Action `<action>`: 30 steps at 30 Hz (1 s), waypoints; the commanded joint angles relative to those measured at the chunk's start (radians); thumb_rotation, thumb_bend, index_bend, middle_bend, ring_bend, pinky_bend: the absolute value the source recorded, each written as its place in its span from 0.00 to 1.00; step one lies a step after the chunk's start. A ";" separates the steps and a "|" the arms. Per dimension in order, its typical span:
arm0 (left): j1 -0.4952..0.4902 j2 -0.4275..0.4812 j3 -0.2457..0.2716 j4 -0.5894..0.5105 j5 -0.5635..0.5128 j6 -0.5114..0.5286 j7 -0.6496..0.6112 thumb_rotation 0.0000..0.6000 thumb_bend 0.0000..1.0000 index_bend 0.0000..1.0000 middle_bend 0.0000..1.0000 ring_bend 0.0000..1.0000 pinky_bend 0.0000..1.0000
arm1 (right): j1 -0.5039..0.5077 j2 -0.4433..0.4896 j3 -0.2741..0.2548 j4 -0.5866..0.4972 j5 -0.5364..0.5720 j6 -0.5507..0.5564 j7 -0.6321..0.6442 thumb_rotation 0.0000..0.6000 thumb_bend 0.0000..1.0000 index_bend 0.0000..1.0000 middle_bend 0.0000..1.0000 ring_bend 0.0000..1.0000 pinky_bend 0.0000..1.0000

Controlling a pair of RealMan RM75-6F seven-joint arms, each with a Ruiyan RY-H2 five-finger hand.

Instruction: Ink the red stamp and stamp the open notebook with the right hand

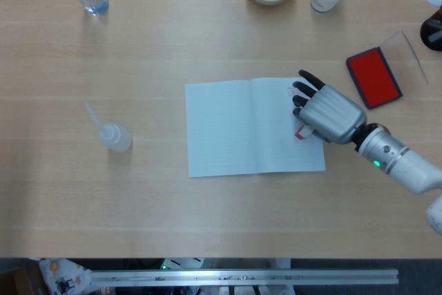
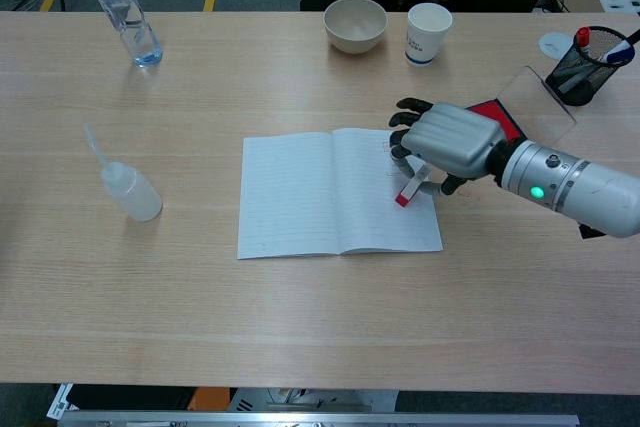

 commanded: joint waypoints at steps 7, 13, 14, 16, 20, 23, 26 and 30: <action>0.000 -0.001 0.000 0.006 -0.002 -0.003 -0.003 1.00 0.34 0.18 0.13 0.10 0.09 | 0.001 -0.011 -0.004 0.014 0.000 -0.003 -0.003 1.00 0.32 0.65 0.38 0.14 0.03; 0.001 -0.001 -0.001 0.008 -0.003 -0.004 -0.005 1.00 0.34 0.18 0.13 0.10 0.09 | 0.001 -0.021 -0.007 0.031 0.002 -0.006 0.003 1.00 0.33 0.65 0.38 0.14 0.03; 0.001 -0.001 -0.001 0.008 -0.003 -0.004 -0.004 1.00 0.34 0.18 0.13 0.10 0.09 | 0.001 -0.022 -0.007 0.034 0.002 -0.006 0.004 1.00 0.33 0.65 0.38 0.14 0.03; 0.001 -0.001 -0.001 0.008 -0.004 -0.005 -0.004 1.00 0.34 0.18 0.13 0.10 0.09 | 0.002 -0.025 -0.008 0.041 0.002 -0.006 0.008 1.00 0.33 0.65 0.38 0.14 0.03; 0.001 -0.002 -0.001 0.008 -0.005 -0.006 -0.004 1.00 0.34 0.18 0.13 0.10 0.09 | 0.002 -0.029 -0.008 0.050 0.001 -0.007 0.011 1.00 0.32 0.65 0.38 0.14 0.03; 0.001 -0.002 -0.002 0.009 -0.004 -0.005 -0.004 1.00 0.34 0.18 0.13 0.10 0.09 | 0.003 -0.031 -0.009 0.054 0.002 -0.008 0.012 1.00 0.33 0.65 0.38 0.14 0.03; 0.001 -0.002 -0.002 0.010 -0.004 -0.005 -0.005 1.00 0.34 0.18 0.13 0.10 0.09 | 0.003 -0.033 -0.011 0.056 0.002 -0.010 0.012 1.00 0.32 0.65 0.38 0.14 0.03; 0.002 -0.003 -0.002 0.012 -0.004 -0.004 -0.008 1.00 0.34 0.18 0.13 0.10 0.09 | 0.004 -0.034 -0.011 0.057 0.002 -0.011 0.009 1.00 0.32 0.65 0.38 0.14 0.03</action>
